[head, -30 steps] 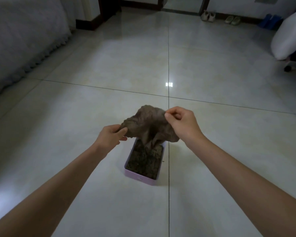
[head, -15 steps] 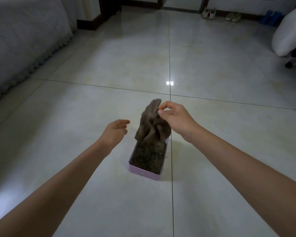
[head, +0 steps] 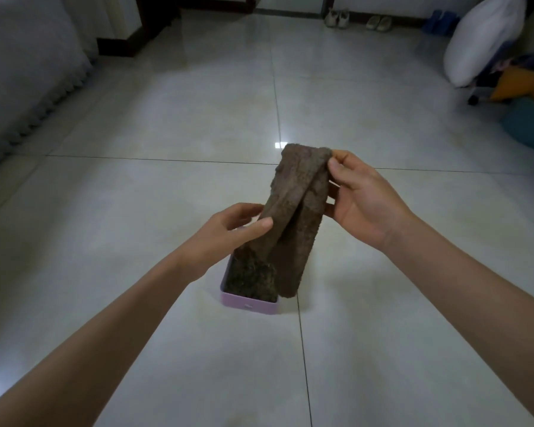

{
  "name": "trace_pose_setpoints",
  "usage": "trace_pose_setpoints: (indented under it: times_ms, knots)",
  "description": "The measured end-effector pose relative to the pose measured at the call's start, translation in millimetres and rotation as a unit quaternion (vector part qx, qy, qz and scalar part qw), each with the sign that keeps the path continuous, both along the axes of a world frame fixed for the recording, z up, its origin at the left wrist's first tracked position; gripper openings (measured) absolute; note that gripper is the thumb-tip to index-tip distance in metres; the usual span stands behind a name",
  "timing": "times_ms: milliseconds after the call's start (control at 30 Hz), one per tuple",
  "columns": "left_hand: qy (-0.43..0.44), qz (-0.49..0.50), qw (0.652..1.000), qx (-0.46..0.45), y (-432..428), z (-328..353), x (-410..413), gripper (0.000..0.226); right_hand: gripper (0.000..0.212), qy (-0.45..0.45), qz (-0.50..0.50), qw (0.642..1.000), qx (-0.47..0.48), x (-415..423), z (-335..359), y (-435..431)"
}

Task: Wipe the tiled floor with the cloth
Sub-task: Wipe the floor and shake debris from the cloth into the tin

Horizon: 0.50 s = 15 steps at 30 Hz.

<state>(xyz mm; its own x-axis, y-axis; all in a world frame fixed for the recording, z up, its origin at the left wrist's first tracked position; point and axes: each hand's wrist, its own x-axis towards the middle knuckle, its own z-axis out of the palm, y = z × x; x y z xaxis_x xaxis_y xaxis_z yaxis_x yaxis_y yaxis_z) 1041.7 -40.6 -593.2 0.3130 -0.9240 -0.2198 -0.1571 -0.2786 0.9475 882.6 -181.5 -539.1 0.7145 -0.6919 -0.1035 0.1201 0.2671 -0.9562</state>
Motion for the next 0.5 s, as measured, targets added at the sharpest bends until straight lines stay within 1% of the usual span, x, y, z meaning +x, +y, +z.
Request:
trace_pose_setpoints:
  times_ms: [67, 100, 167, 233, 367, 500]
  knots:
    - [0.029, -0.035, 0.999, -0.016, -11.5, 5.2, -14.0, 0.061, 0.017, 0.001, -0.022, 1.000, -0.003, -22.8, 6.2, -6.0]
    - [0.049, -0.048, 0.997, -0.020, -19.3, 6.0, -23.0, 0.058, 0.018, 0.009, -0.037, 0.999, -0.008, -36.1, 7.9, -8.9]
    - [0.074, -0.077, 0.994, -0.019, -38.2, 3.8, -44.9, 0.055, 0.020, 0.041, -0.082, 0.996, -0.018, -66.4, 7.8, -14.3]
    - [0.076, -0.111, 0.991, -0.017, -58.1, 0.7, -69.2, 0.050, 0.021, 0.083, -0.136, 0.987, -0.024, -99.9, 3.9, -18.7]
    - [0.090, -0.164, 0.982, -0.015, -92.8, 2.1, -122.0, 0.025, 0.019, 0.168, -0.243, 0.954, -0.040, -169.4, -3.3, -22.2]
    - [0.073, -0.174, 0.982, -0.025, -112.7, 13.0, -177.3, 0.016, 0.023, 0.227, -0.345, 0.908, -0.070, -234.2, -1.3, -18.5]
